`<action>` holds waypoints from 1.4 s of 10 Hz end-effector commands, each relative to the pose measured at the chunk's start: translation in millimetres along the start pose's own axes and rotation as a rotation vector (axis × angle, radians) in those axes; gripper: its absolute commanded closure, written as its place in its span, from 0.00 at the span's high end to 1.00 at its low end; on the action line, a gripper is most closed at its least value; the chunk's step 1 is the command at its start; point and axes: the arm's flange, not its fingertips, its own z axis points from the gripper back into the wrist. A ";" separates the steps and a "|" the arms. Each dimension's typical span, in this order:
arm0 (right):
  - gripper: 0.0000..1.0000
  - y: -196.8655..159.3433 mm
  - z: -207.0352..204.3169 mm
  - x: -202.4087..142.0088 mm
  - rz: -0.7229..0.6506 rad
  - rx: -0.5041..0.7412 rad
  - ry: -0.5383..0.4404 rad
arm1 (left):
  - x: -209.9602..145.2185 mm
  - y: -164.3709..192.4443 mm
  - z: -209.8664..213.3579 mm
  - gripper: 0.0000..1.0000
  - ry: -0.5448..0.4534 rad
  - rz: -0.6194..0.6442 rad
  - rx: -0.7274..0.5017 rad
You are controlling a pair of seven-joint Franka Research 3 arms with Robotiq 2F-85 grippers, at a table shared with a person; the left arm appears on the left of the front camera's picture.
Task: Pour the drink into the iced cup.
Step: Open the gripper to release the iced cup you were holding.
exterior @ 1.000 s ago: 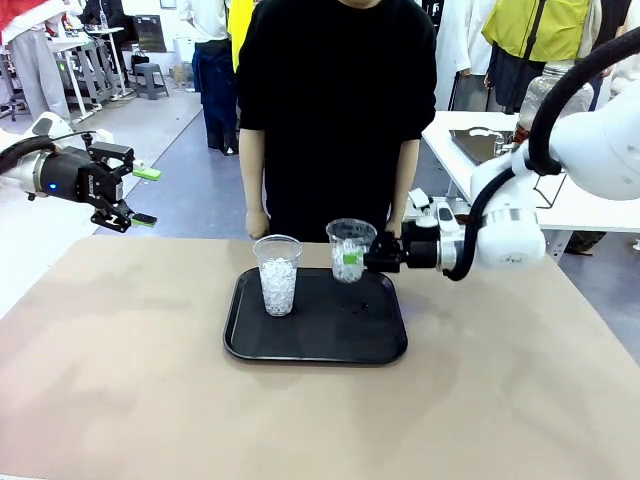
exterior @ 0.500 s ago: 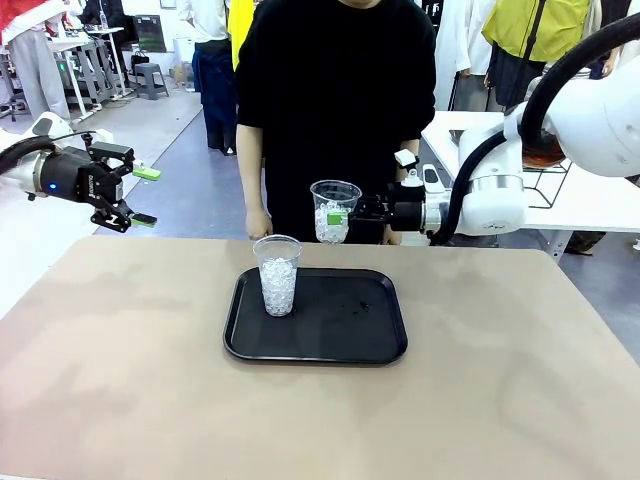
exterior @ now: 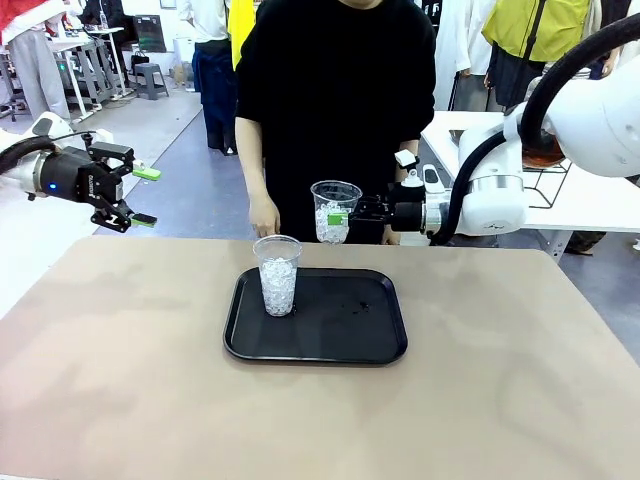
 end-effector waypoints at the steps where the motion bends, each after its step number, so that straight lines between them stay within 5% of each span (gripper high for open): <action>1: 0.64 0.9 -1.3 2.7 0.004 0.003 -0.003 | -1.8 -1.5 -0.1 1.00 -0.006 0.008 -0.004; 14: 0.64 0.9 -1.3 2.7 0.004 0.003 -0.003 | -1.8 -1.5 -0.1 1.00 -0.006 0.008 -0.004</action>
